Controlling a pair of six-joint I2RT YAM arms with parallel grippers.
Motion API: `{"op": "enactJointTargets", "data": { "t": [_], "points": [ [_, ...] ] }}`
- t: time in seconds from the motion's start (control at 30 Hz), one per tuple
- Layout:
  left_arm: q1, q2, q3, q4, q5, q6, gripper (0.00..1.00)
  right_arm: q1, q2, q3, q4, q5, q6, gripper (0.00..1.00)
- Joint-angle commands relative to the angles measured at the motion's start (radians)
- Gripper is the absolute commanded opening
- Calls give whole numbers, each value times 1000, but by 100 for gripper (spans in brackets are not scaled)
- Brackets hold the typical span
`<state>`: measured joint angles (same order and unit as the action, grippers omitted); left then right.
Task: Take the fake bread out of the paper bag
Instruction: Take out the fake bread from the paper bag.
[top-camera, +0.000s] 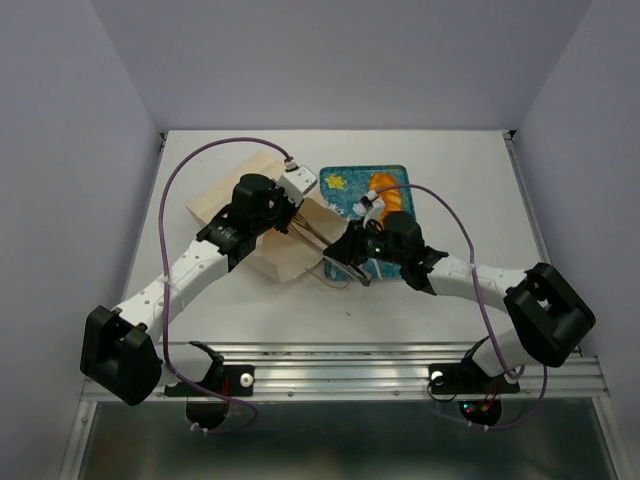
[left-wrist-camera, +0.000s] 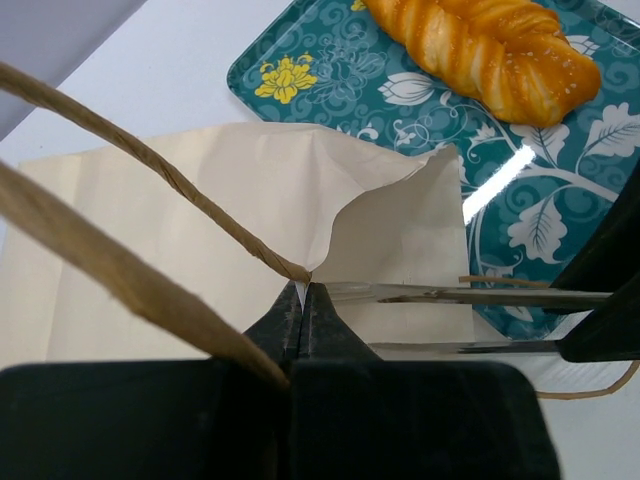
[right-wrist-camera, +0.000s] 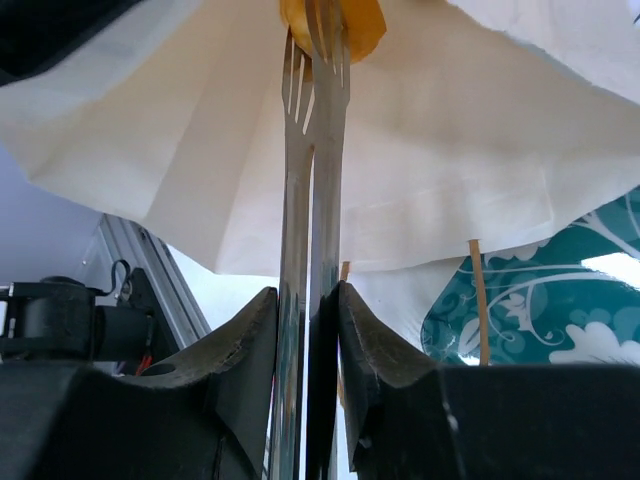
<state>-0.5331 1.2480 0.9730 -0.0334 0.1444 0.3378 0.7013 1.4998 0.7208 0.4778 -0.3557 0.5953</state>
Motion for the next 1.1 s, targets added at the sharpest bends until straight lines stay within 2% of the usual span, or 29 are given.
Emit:
{"op": "enactJointTargets", "data": {
  "t": [0.0,0.27,0.4,0.73,1.07],
  "points": [
    [-4,-22,6,58,-32,-10,0,-38,-110,-32,67,11,17,1],
    [-4,-1,30,66,-81,-26,0,-175,-249,-126,48,-189,60,1],
    [-4,19,55,66,-77,-31,0,-224,-291,-127,16,-327,67,1],
    [-2,93,124,40,-106,-43,0,-330,-340,-127,-126,-522,75,1],
    [4,83,107,44,-123,-40,0,-440,-490,-173,-294,-534,97,1]
  ]
}}
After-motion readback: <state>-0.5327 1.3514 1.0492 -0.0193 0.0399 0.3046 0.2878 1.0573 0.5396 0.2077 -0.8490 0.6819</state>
